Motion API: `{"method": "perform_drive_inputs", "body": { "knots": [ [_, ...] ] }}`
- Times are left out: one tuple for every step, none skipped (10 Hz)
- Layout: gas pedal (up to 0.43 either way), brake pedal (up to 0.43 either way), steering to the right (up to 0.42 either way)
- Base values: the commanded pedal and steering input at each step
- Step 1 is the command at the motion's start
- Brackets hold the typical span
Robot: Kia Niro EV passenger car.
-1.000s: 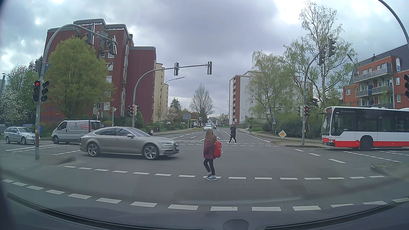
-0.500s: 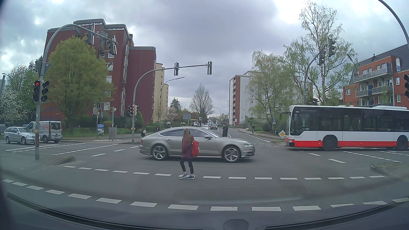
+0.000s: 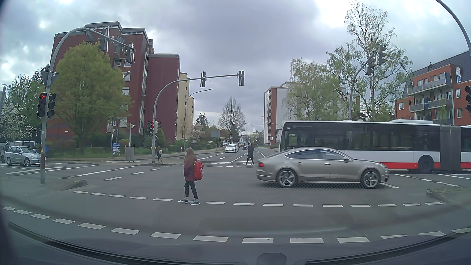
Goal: Follow the waypoints while adhering to traffic rules and regulations
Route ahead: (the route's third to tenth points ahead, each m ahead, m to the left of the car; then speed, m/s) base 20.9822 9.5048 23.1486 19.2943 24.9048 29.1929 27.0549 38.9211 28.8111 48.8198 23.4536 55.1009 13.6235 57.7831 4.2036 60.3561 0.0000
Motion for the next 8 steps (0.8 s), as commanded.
{"method": "perform_drive_inputs", "body": {
  "knots": [
    [0.0,0.293,-0.01],
    [0.0,0.293,-0.01],
    [0.0,0.293,-0.011],
    [0.0,0.293,-0.01],
    [0.0,0.293,-0.01],
    [0.0,0.293,-0.01],
    [0.0,0.293,-0.01],
    [0.0,0.293,-0.01]
  ]
}}
